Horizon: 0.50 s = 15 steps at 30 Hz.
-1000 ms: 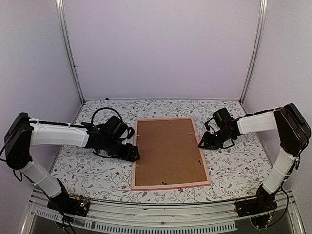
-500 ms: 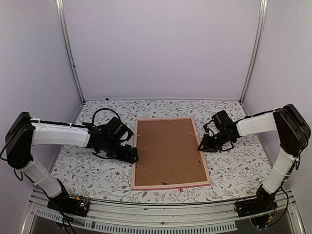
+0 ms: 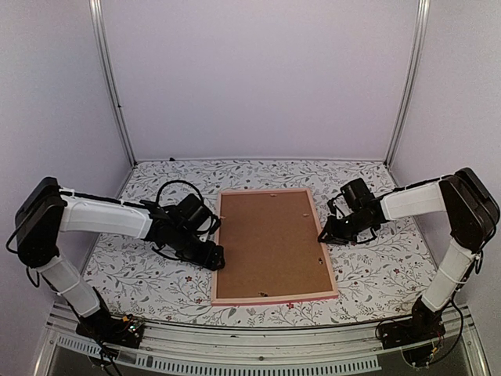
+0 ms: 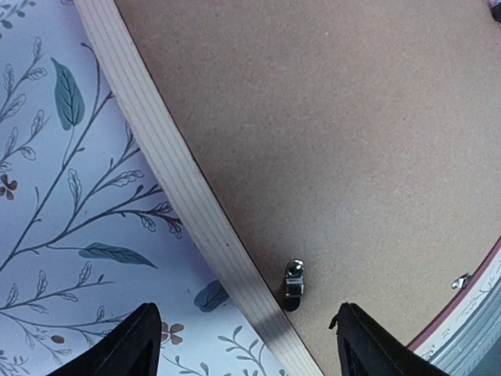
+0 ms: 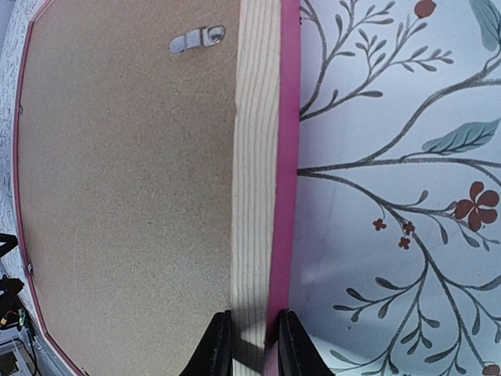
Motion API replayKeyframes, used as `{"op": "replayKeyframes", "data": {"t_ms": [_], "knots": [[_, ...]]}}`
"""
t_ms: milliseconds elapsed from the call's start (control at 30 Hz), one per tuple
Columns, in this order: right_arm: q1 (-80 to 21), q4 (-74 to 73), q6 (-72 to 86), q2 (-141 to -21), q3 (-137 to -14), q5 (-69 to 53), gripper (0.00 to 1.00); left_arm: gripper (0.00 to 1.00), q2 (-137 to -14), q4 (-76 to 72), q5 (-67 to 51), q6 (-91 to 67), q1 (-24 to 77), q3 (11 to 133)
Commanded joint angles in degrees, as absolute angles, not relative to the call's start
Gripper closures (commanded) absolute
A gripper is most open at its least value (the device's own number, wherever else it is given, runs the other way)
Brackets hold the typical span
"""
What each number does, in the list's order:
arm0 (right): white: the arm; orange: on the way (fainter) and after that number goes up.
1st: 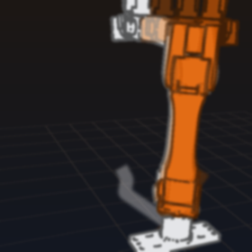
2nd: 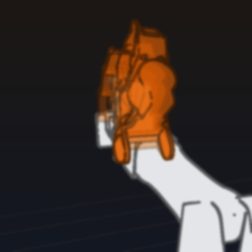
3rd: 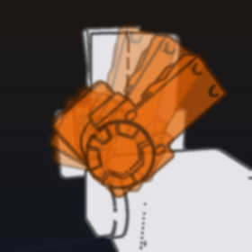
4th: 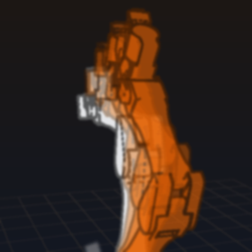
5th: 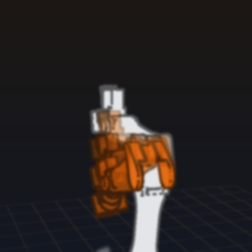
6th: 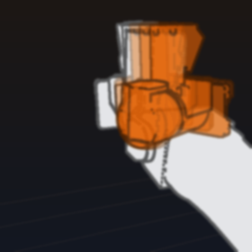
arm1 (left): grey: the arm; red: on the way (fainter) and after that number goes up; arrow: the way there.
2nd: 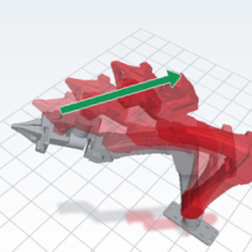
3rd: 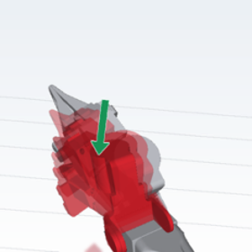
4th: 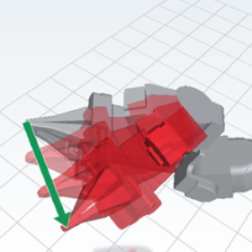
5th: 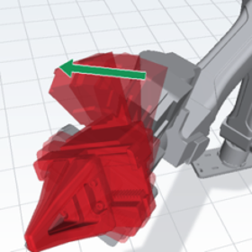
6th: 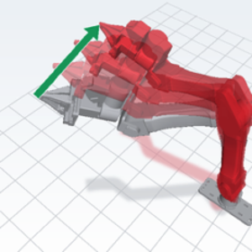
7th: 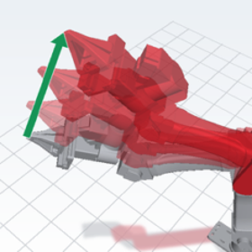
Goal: Put the photo into the frame
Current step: Press the fastener onto the backboard.
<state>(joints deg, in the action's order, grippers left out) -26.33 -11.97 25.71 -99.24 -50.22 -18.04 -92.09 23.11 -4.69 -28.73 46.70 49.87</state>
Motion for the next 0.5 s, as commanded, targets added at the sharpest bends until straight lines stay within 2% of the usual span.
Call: {"op": "replayKeyframes", "data": {"t_ms": [0,167,467], "knots": [[-26.8,-12.0,25.9,-99.1,-48.8,-17.6,0.83,0.23,-93.9,23.4,-4.2,-27.1,47.5,51.4],[-26.8,-11.6,26.0,-99.1,-48.3,-17.8,0.83,0.3,-94.9,23.6,-3.8,-26.6,47.6,51.8],[-26.8,-11.1,26.1,-99.5,-47.9,-18.3,0.84,0.32,-96.6,23.4,-3.3,-25.8,48.3,52.6]]}}
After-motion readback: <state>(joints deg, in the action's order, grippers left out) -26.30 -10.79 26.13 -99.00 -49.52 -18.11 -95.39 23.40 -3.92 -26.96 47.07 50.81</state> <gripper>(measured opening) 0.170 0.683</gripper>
